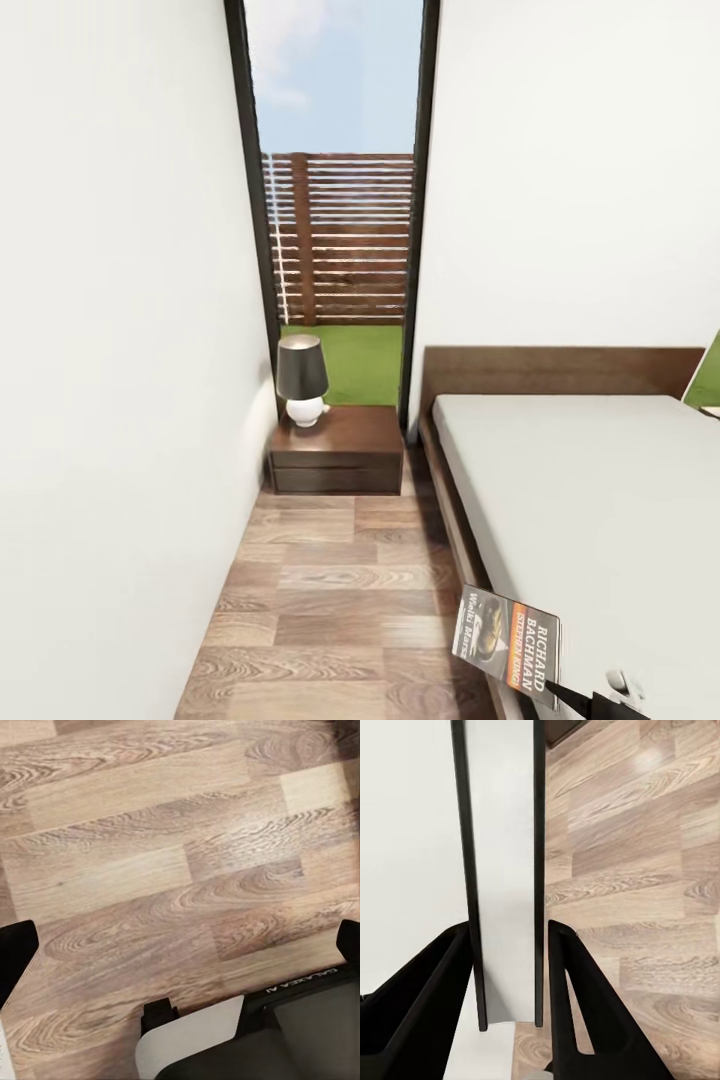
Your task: In the bedroom, move the book from the bed onto either nightstand, and place the two sandals side by side next to the bed.
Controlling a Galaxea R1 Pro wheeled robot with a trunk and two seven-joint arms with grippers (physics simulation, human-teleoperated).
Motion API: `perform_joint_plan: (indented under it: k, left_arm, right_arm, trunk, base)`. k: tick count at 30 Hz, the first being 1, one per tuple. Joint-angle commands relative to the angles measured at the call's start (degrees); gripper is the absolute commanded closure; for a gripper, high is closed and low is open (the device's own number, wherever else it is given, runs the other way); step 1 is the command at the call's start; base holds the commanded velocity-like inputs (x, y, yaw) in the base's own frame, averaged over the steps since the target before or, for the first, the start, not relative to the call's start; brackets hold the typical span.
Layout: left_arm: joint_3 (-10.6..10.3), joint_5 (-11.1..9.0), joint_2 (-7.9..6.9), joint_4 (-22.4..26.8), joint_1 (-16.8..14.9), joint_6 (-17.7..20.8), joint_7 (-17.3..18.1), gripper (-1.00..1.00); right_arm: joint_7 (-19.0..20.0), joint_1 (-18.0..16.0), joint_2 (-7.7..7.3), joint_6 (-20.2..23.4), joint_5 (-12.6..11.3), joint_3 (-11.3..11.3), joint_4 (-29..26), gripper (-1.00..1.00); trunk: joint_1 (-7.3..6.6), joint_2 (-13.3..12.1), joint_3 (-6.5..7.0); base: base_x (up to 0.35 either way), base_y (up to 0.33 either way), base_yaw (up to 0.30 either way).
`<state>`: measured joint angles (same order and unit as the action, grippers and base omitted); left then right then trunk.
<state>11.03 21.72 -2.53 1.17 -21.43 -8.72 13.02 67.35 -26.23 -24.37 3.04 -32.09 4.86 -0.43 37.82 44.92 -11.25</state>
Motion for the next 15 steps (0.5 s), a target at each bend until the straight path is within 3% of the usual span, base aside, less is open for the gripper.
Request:
perform_joint_plan:
  k: [1,15]
  left_arm:
    - [0.5,0.5,-0.02,0.0,-0.1,-0.2,0.2,-1.0]
    - [0.5,0.5,-0.01,0.0,-0.1,-0.2,0.2,-1.0]
  right_arm:
    - [0.2,0.0,-0.04,0.3,-0.6,0.2,0.0,1.0]
    - [0.1,0.0,-0.06,0.4,-0.6,0.3,0.0,1.0]
  trunk:
    - [0.04,0.1,-0.08]
    - [0.04,0.1,-0.08]
  base:
    - [0.297,0.0,0.0]
    - [0.297,0.0,0.0]
